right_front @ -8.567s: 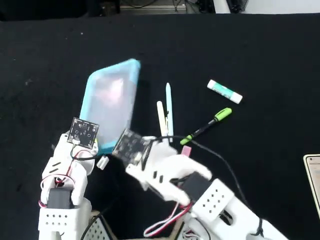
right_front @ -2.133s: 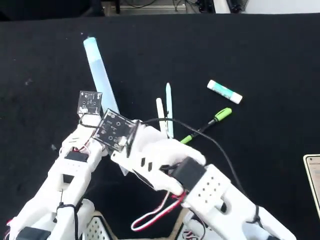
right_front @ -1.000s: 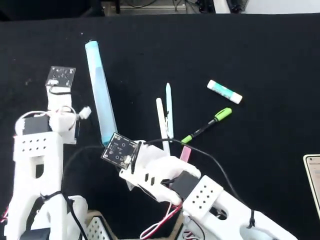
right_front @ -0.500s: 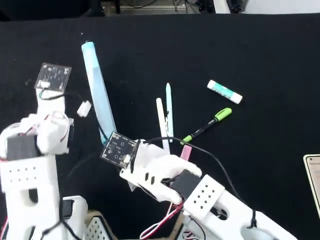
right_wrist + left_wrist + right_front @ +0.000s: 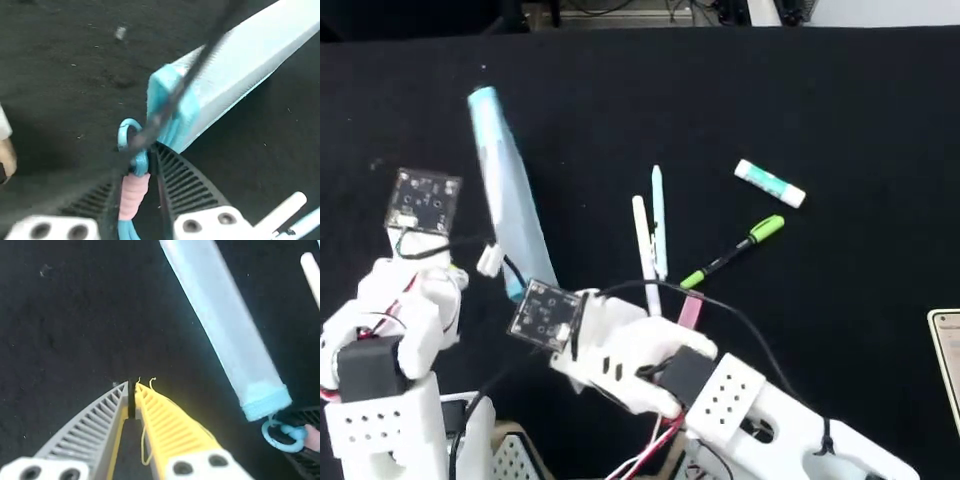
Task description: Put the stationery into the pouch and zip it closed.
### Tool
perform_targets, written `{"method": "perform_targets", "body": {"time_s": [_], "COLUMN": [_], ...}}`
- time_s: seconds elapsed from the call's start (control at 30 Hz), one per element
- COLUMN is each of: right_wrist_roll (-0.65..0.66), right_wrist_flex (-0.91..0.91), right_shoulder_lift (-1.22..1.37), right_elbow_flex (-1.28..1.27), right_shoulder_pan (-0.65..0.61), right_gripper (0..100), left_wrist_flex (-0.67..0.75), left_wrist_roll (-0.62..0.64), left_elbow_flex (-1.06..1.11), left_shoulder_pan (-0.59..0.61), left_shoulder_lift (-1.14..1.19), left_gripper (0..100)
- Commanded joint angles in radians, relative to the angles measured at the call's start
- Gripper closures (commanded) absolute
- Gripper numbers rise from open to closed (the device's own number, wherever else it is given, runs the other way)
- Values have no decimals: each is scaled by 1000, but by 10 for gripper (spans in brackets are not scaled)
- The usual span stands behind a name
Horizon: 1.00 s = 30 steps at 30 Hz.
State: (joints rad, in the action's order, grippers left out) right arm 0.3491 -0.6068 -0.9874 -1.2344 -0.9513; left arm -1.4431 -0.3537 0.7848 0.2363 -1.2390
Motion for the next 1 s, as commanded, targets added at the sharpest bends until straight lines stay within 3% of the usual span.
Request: {"method": "perform_targets", "body": {"time_s": [0.0, 0.27, 0.47, 0.83, 0.97], "right_wrist_roll": [-8, -8, -8, -8, -8], "right_wrist_flex": [3, 3, 3, -2, 2], "right_shoulder_lift": [-19, -19, -19, -19, -19], "right_elbow_flex": [61, 58, 58, 53, 53], "right_shoulder_pan": [-18, -18, -18, -18, -18], "right_gripper": [987, 987, 987, 987, 987], "left_wrist_flex": [-3, -51, -178, -222, -167], "left_wrist_roll": [-80, -158, -178, -269, -267], "left_elbow_flex": [18, 21, 21, -77, -110], "left_shoulder_pan": [2, -15, -199, -226, -228], "left_shoulder_lift": [-37, -94, -104, -94, -94], "left_gripper": [970, 957, 794, 808, 808]}}
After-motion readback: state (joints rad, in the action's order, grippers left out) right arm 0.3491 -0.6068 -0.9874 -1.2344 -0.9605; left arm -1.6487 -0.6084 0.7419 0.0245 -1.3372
